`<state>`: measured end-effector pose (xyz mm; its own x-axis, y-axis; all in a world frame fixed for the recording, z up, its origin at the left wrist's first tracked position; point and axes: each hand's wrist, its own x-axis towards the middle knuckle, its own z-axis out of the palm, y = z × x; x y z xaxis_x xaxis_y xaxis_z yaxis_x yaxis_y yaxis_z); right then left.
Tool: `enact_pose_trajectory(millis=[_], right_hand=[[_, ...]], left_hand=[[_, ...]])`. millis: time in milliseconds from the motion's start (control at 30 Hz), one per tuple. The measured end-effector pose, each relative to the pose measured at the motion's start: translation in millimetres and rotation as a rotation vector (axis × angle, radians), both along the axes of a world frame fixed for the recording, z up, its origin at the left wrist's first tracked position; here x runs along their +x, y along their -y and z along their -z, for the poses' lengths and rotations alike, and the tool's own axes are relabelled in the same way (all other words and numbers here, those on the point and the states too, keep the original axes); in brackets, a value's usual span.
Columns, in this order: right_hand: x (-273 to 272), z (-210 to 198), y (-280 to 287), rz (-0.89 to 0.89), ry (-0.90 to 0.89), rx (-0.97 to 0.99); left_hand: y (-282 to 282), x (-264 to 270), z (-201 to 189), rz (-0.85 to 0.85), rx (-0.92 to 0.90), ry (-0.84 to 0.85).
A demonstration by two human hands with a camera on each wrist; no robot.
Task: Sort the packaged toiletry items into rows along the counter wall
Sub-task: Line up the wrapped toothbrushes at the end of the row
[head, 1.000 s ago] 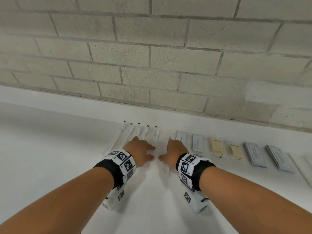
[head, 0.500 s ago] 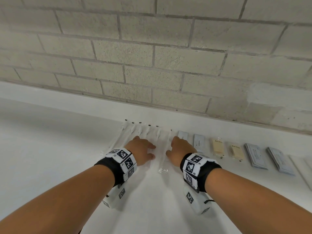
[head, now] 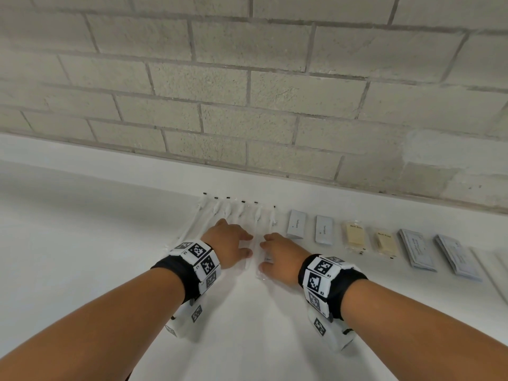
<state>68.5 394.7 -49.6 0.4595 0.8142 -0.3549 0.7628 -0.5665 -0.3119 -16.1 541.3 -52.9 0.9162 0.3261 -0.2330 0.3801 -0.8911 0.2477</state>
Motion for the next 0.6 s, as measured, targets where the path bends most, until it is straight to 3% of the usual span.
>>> enact_pose_trajectory(millis=[600], right_hand=[[0.0,-3.4,2.1,0.02,-0.007,0.004]], left_hand=[[-0.5,-3.2,-6.0,-0.026,-0.012,-0.023]])
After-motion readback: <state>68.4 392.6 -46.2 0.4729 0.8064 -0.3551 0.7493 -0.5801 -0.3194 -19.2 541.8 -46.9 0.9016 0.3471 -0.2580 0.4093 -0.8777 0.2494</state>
